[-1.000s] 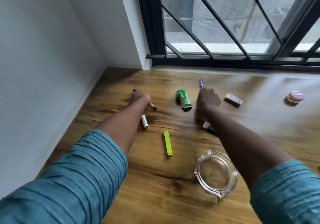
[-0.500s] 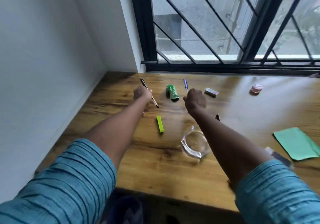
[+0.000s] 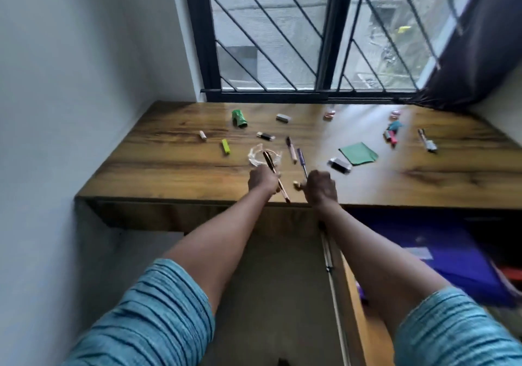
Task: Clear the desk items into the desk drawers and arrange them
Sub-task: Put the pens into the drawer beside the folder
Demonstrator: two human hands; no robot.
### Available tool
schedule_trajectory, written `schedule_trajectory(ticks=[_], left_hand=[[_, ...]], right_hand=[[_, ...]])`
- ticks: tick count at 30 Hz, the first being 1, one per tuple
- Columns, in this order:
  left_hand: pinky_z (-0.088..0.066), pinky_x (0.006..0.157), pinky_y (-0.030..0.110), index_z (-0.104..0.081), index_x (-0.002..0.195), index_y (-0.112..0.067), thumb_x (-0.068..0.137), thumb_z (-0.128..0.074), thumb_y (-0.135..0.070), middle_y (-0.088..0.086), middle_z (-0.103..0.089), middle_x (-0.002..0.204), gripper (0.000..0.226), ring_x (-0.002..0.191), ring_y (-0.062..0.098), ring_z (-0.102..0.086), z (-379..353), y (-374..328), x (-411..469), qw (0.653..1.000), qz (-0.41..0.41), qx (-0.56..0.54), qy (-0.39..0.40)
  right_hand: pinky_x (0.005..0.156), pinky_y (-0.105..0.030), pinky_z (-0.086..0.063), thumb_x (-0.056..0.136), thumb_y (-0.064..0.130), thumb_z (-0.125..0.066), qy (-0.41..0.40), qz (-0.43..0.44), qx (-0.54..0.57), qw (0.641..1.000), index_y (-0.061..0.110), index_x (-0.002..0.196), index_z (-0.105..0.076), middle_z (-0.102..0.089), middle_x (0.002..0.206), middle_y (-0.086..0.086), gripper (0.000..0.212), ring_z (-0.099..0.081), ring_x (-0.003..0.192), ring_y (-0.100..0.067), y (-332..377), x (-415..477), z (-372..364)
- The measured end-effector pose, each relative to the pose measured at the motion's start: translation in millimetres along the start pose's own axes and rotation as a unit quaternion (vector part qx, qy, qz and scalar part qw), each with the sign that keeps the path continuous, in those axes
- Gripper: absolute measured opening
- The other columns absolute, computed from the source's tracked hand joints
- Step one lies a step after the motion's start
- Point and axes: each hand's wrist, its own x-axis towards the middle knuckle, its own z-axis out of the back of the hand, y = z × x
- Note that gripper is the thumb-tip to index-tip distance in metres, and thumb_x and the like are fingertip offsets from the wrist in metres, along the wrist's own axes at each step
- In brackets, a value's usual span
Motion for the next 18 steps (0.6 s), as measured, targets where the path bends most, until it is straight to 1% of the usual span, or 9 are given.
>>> schedule_trajectory(ticks=[2, 5, 7, 10, 13, 14, 16, 18], left_hand=[[-0.054, 0.088, 0.034, -0.066, 0.110, -0.004, 0.089, -0.063, -0.032, 0.017, -0.068, 0.113, 0.034, 0.105, 0.032, -0.066, -23, -14, -42, 0.998, -0.016, 0.050, 0.031], [-0.050, 0.090, 0.036, -0.062, 0.117, -0.004, 0.091, -0.062, -0.032, 0.017, -0.063, 0.122, 0.038, 0.114, 0.033, -0.061, -57, -33, -89, 0.994, -0.038, 0.090, 0.044], [-0.049, 0.092, 0.035, -0.062, 0.116, -0.003, 0.091, -0.062, -0.030, 0.018, -0.062, 0.123, 0.036, 0.116, 0.033, -0.059, -81, -43, -114, 0.993, -0.037, 0.097, 0.063], [-0.050, 0.090, 0.034, -0.065, 0.112, -0.003, 0.088, -0.066, -0.028, 0.017, -0.063, 0.122, 0.035, 0.114, 0.032, -0.061, -117, -49, -150, 0.990, -0.031, 0.105, 0.088], [-0.049, 0.094, 0.035, -0.063, 0.116, -0.001, 0.087, -0.067, -0.026, 0.016, -0.051, 0.138, 0.039, 0.117, 0.034, -0.059, -159, -48, -186, 0.988, -0.024, 0.120, 0.098], [-0.049, 0.093, 0.036, -0.064, 0.114, -0.001, 0.087, -0.066, -0.025, 0.016, -0.053, 0.135, 0.037, 0.115, 0.034, -0.060, -172, -45, -197, 0.987, -0.017, 0.125, 0.099], [-0.050, 0.091, 0.036, -0.066, 0.112, -0.003, 0.088, -0.062, -0.023, 0.018, -0.063, 0.123, 0.031, 0.113, 0.033, -0.062, -197, -36, -217, 0.984, 0.005, 0.148, 0.102], [-0.050, 0.092, 0.035, -0.064, 0.114, -0.005, 0.088, -0.058, -0.018, 0.016, -0.064, 0.122, 0.030, 0.115, 0.031, -0.061, -218, -25, -236, 0.978, 0.029, 0.178, 0.109]], right_hand=[[0.087, -0.037, -0.049, 0.093, 0.015, -0.051, -0.004, -0.024, -0.010, 1.000, -0.003, 0.115, -0.059, -0.060, 0.117, -0.025, 0.029, -0.058, 0.110, -0.039, -32, -24, 16], [0.086, -0.037, -0.050, 0.090, 0.012, -0.051, -0.015, -0.063, -0.008, 0.998, -0.004, 0.109, -0.062, -0.062, 0.113, -0.026, 0.027, -0.059, 0.108, -0.040, -80, -53, 35], [0.083, -0.036, -0.050, 0.088, 0.013, -0.055, -0.011, -0.085, -0.005, 0.996, -0.004, 0.104, -0.064, -0.064, 0.109, -0.026, 0.025, -0.061, 0.105, -0.040, -114, -69, 44], [0.081, -0.036, -0.050, 0.087, 0.014, -0.057, 0.014, -0.112, -0.005, 0.994, -0.003, 0.103, -0.065, -0.065, 0.105, -0.026, 0.025, -0.062, 0.104, -0.040, -160, -94, 53], [0.085, -0.035, -0.049, 0.088, 0.019, -0.059, 0.055, -0.119, -0.012, 0.991, -0.001, 0.106, -0.063, -0.064, 0.111, -0.023, 0.028, -0.061, 0.107, -0.036, -206, -117, 54], [0.086, -0.034, -0.049, 0.088, 0.020, -0.059, 0.068, -0.120, -0.016, 0.990, 0.000, 0.107, -0.062, -0.064, 0.113, -0.022, 0.028, -0.060, 0.109, -0.035, -220, -125, 54], [0.089, -0.033, -0.048, 0.088, 0.020, -0.059, 0.089, -0.114, -0.025, 0.989, 0.000, 0.111, -0.061, -0.063, 0.116, -0.021, 0.030, -0.059, 0.112, -0.034, -241, -139, 50], [0.091, -0.033, -0.048, 0.088, 0.022, -0.060, 0.110, -0.104, -0.031, 0.988, 0.001, 0.114, -0.061, -0.062, 0.118, -0.020, 0.033, -0.059, 0.114, -0.033, -258, -152, 45]])
